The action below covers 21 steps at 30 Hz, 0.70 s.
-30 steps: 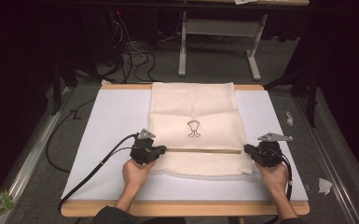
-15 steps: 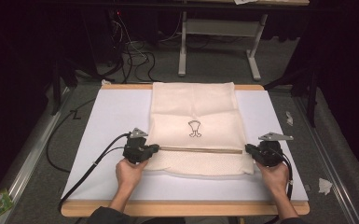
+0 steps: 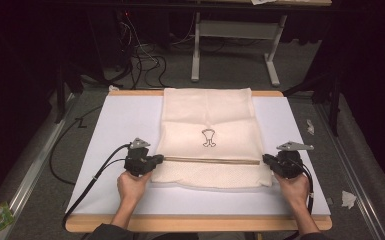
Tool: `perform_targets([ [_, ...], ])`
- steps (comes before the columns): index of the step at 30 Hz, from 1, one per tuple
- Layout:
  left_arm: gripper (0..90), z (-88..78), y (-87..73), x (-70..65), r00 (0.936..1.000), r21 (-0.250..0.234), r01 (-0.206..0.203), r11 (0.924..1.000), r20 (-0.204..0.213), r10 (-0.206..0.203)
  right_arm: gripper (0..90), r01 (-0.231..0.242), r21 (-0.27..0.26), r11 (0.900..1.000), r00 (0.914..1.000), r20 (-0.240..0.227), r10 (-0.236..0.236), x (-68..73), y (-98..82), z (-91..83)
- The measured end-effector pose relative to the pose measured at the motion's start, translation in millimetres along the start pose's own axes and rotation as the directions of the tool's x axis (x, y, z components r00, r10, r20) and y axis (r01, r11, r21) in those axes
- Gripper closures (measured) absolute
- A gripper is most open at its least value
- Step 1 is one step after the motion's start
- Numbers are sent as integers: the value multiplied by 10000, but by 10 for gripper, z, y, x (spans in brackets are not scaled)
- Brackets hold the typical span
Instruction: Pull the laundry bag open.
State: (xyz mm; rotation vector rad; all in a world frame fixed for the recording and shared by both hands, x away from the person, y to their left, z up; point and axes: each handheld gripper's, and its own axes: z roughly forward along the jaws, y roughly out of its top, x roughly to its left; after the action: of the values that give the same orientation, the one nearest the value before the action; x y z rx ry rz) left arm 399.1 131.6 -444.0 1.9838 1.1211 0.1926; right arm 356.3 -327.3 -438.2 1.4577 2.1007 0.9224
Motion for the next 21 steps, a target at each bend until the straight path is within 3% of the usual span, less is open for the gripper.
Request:
perform_targets([
  [12,873,-139,-65,156,9992,-136,333,9994,-223,-336,861,-17,35,10000,10000,2,17,-4,9,-2],
  [21,873,-153,-73,191,9991,-206,382,9991,-167,-386,861,31,-33,10000,10000,-17,-31,2,24,-14],
])
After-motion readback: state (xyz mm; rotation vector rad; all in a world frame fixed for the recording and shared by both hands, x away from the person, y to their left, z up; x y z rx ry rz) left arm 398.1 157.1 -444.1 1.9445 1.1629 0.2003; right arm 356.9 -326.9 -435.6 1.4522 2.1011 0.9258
